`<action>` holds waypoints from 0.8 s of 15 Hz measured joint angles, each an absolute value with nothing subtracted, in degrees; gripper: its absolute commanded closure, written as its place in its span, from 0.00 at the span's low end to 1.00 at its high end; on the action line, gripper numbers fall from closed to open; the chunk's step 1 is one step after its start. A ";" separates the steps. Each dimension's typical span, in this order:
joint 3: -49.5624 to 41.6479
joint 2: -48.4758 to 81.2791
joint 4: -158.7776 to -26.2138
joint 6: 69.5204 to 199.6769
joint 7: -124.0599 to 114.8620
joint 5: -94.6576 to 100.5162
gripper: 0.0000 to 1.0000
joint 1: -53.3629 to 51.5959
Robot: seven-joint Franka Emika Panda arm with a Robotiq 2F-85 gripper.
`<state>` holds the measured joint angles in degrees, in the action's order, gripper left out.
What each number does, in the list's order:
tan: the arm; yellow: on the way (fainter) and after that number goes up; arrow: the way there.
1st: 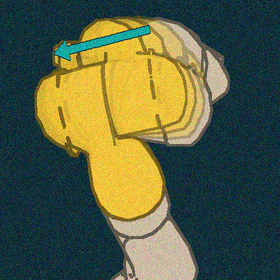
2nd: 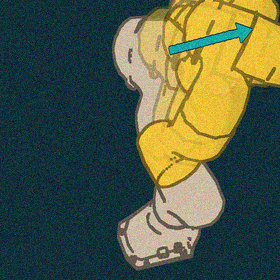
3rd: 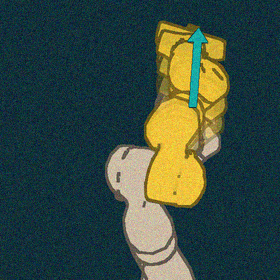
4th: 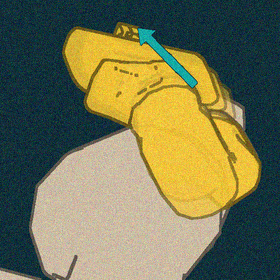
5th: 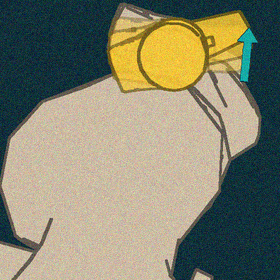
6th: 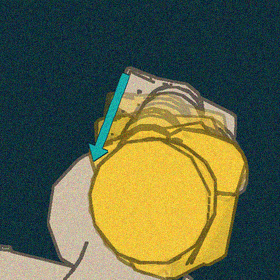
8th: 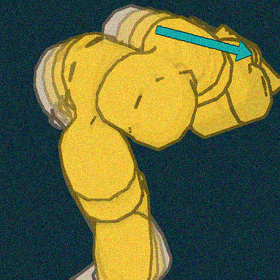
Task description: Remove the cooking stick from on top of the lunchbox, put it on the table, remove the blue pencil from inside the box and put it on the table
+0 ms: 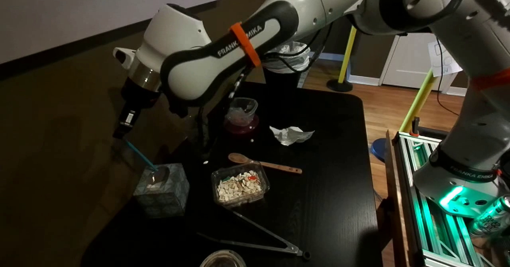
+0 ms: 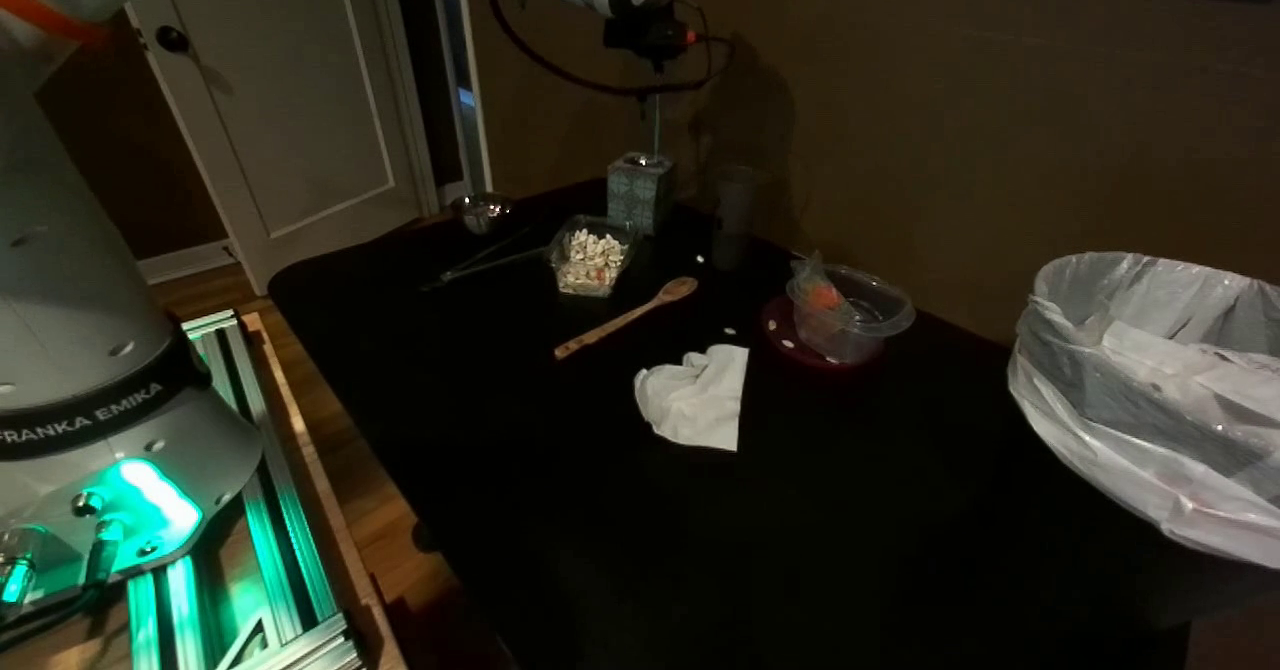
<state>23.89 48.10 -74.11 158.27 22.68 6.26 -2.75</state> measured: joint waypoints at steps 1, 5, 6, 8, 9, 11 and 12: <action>28.39 46.97 -76.82 158.90 26.72 3.99 0.99 0.79; 42.60 42.92 -88.27 158.96 36.84 -1.60 0.99 14.34; 44.57 41.75 -91.29 158.78 37.80 -2.13 0.99 17.15; 44.47 38.20 -97.45 157.07 38.01 -3.00 0.99 20.55; 43.77 36.31 -100.51 156.21 38.01 -3.49 0.99 21.79; 41.53 32.41 -106.31 154.95 38.01 -4.91 0.99 23.31; 40.21 30.61 -108.74 154.26 38.01 -5.64 0.99 23.69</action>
